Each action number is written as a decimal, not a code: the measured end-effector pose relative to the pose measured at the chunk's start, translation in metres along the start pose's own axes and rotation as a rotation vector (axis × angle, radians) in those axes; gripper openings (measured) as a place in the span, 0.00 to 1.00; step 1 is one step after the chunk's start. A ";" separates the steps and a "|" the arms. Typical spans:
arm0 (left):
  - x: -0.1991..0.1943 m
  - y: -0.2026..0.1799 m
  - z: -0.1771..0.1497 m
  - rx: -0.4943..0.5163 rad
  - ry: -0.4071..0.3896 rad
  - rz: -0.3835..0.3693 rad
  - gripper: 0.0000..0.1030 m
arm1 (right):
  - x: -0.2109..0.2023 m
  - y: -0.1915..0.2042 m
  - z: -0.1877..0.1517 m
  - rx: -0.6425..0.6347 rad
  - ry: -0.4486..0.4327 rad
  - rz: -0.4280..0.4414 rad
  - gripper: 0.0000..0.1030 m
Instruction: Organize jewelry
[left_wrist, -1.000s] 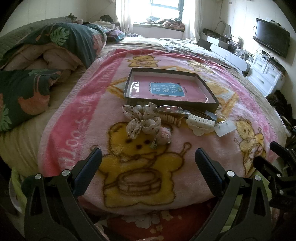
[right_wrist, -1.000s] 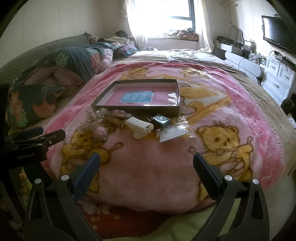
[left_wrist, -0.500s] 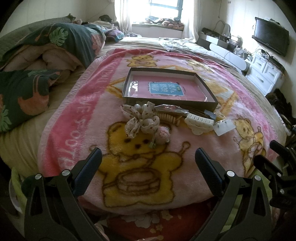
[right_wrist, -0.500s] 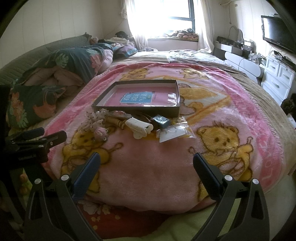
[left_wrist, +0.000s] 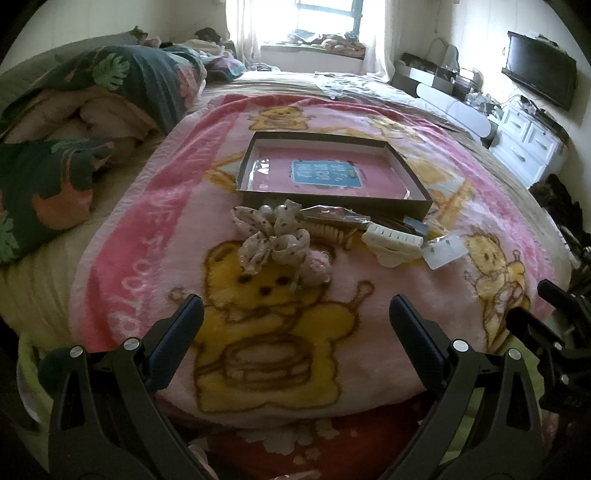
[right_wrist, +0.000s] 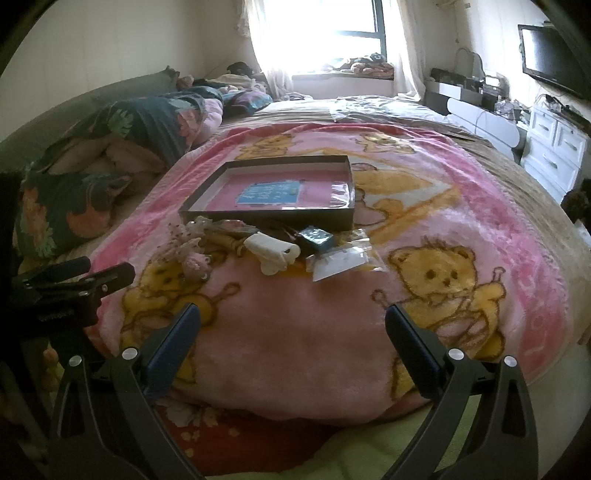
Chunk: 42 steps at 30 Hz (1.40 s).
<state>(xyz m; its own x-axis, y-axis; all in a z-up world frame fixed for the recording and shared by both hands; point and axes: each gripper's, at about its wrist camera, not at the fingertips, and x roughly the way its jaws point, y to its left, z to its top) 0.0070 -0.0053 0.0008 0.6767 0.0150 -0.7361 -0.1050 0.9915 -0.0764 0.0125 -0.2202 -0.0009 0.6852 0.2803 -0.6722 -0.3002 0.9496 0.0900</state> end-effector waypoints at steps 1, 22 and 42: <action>0.001 -0.002 0.000 0.003 0.001 -0.001 0.91 | 0.001 -0.003 0.000 0.005 0.000 -0.003 0.96; 0.058 0.006 0.025 -0.048 0.062 0.017 0.91 | 0.041 -0.049 0.020 0.035 0.037 -0.046 0.96; 0.134 0.069 0.038 -0.235 0.242 -0.112 0.91 | 0.115 -0.047 0.037 0.031 0.114 0.004 0.96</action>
<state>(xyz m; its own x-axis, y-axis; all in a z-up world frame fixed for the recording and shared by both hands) 0.1181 0.0697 -0.0779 0.5044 -0.1512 -0.8501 -0.2235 0.9281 -0.2977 0.1301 -0.2276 -0.0554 0.6038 0.2682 -0.7507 -0.2809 0.9529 0.1145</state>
